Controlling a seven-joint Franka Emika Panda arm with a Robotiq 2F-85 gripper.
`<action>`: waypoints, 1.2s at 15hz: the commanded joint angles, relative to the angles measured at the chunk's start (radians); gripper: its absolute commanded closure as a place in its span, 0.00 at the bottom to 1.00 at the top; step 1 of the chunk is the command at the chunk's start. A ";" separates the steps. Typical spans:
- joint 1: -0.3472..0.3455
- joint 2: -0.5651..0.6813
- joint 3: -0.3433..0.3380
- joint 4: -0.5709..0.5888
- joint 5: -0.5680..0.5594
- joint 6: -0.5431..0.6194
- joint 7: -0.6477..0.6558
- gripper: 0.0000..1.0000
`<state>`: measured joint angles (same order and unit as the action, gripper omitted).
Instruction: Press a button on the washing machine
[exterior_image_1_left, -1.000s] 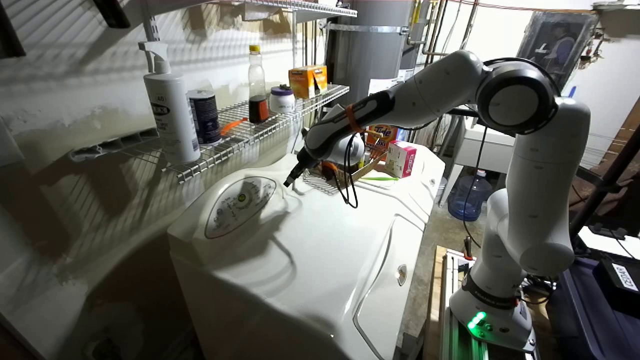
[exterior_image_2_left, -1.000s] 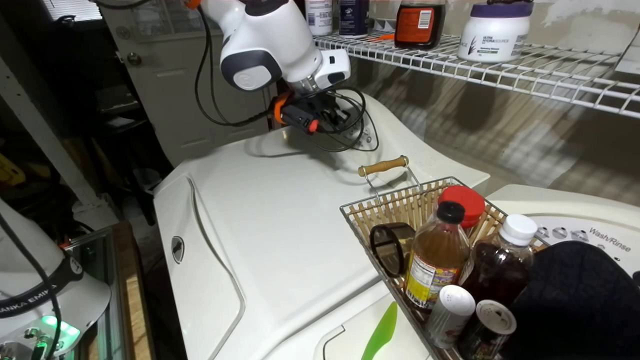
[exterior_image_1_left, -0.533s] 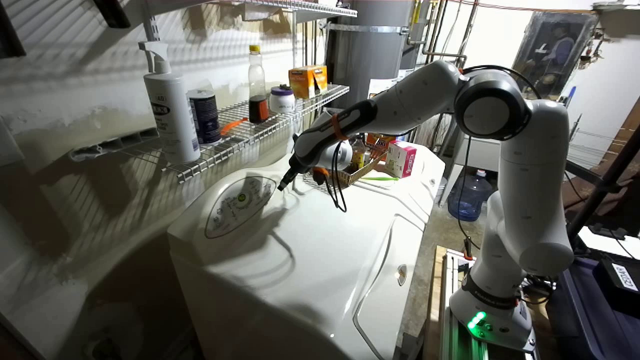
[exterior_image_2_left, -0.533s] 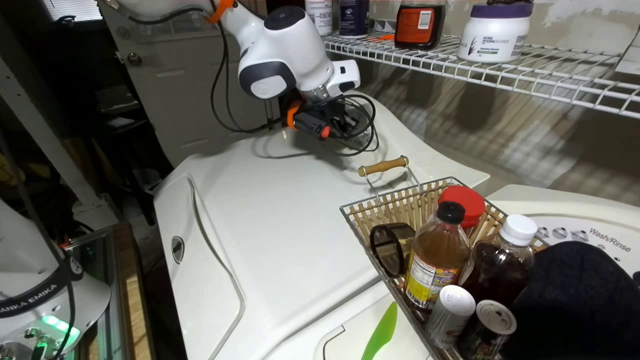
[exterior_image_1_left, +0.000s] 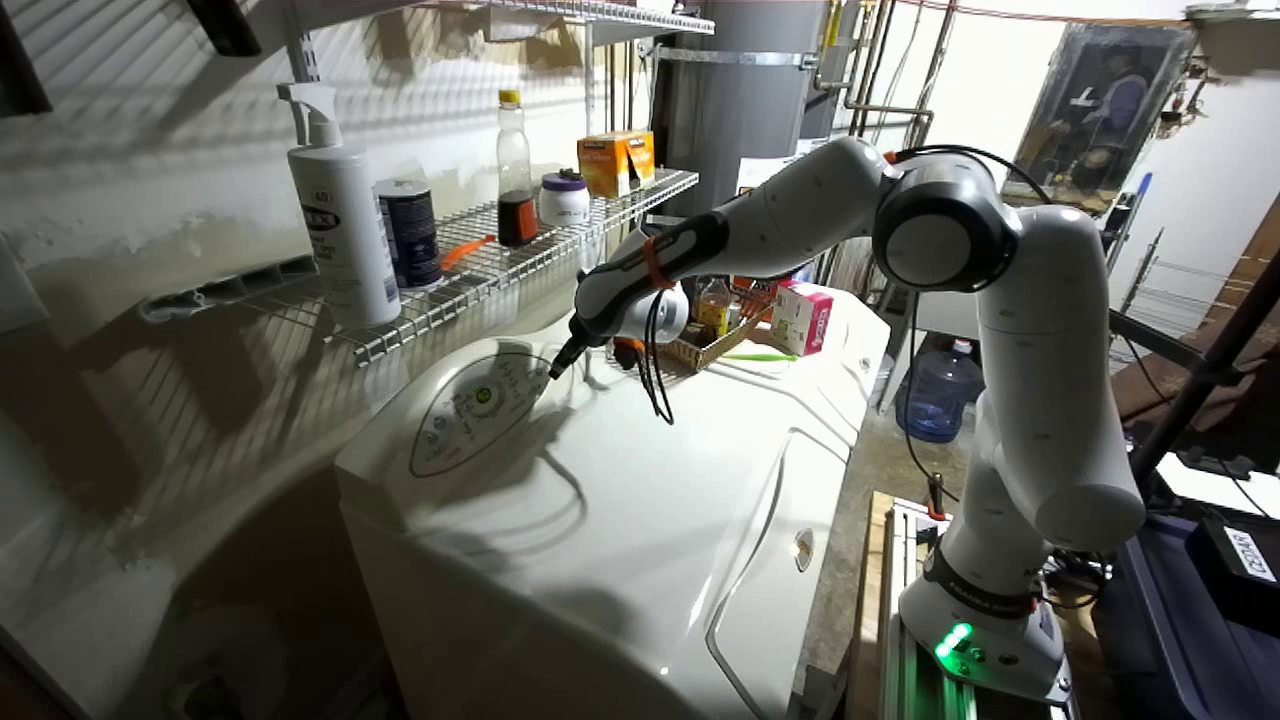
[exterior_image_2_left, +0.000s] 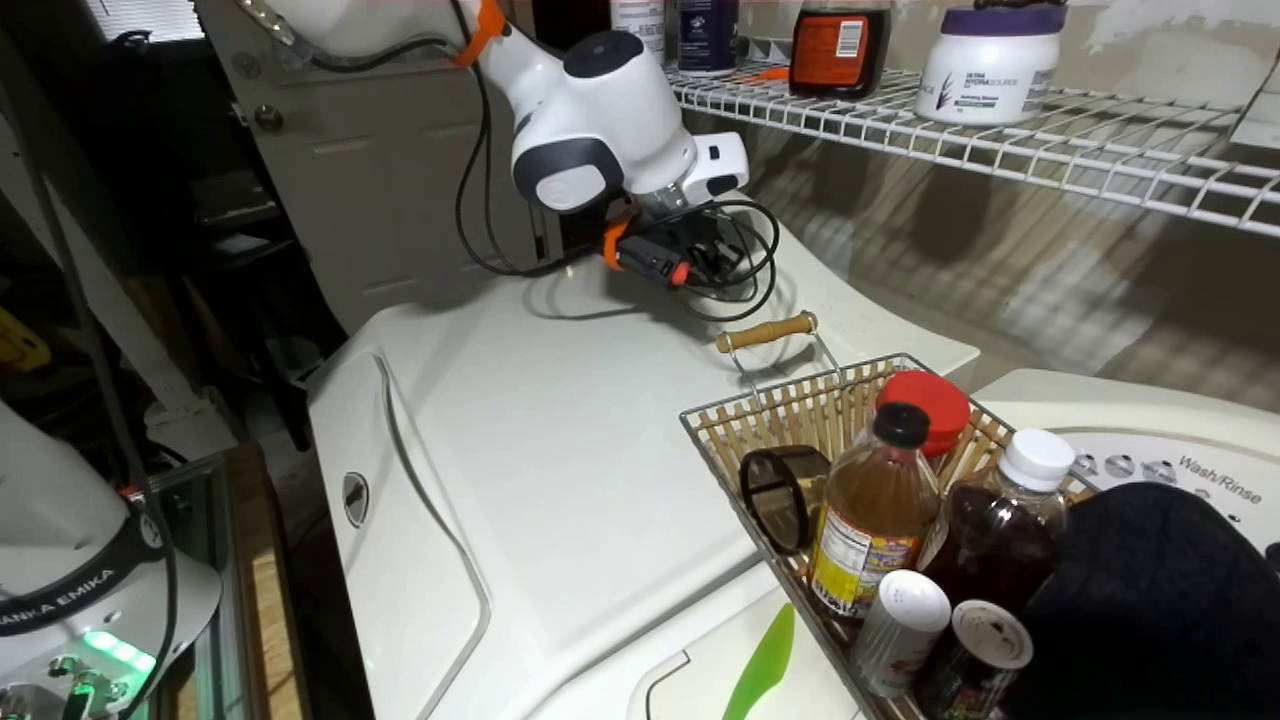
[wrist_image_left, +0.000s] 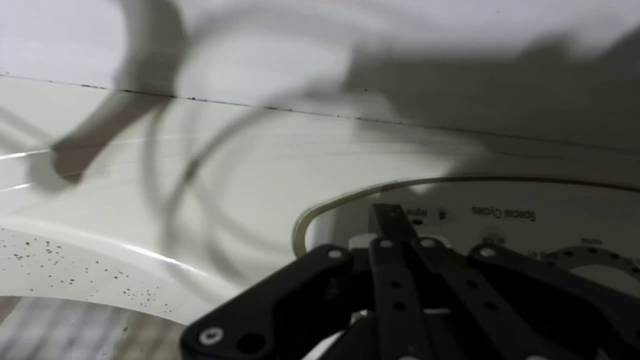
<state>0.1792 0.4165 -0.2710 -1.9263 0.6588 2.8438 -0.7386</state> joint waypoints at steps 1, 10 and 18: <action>-0.006 0.057 -0.001 0.071 0.012 0.015 0.032 1.00; -0.004 0.100 0.002 0.108 0.015 0.063 0.076 1.00; 0.032 0.101 -0.034 0.104 -0.016 0.057 0.170 1.00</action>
<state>0.1789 0.4927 -0.2738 -1.8529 0.6581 2.8787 -0.6367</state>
